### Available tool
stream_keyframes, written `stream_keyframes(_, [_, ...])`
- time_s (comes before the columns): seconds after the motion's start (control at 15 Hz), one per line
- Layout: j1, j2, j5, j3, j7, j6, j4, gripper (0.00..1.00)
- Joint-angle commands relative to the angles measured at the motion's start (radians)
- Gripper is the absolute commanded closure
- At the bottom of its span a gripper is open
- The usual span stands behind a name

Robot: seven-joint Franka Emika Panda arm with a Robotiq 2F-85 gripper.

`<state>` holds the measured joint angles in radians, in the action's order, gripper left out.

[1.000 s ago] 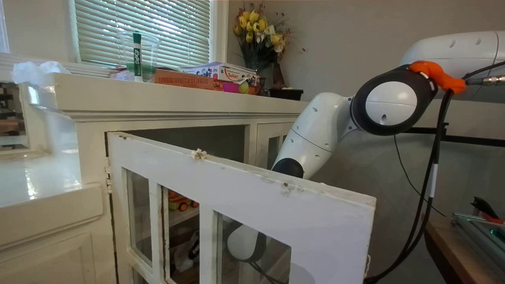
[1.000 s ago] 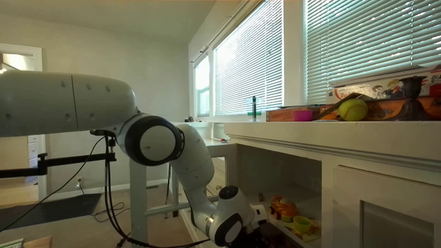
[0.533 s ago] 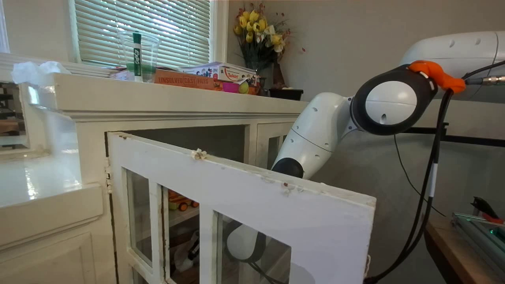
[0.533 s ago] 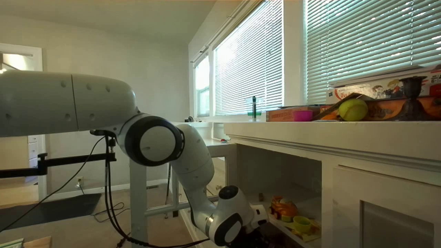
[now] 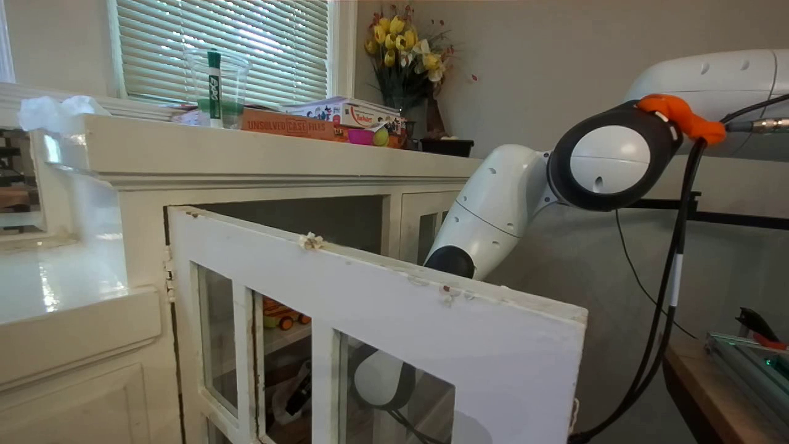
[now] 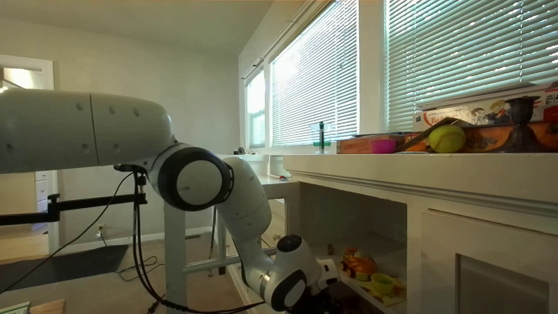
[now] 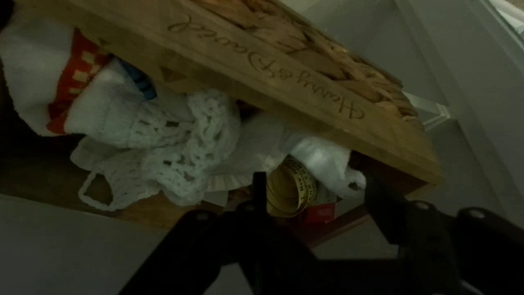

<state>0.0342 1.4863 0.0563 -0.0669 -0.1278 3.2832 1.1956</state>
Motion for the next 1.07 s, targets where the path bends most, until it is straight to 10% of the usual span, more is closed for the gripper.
stream_keyframes(0.0, [0.024,0.0,0.047,-0.034,-0.011,-0.033,-0.01,0.04])
stream_keyframes(0.67, [0.043,0.01,0.06,-0.072,-0.035,-0.097,-0.042,0.03])
stream_keyframes(1.0, [0.048,0.01,0.055,-0.073,-0.042,-0.107,-0.043,0.43])
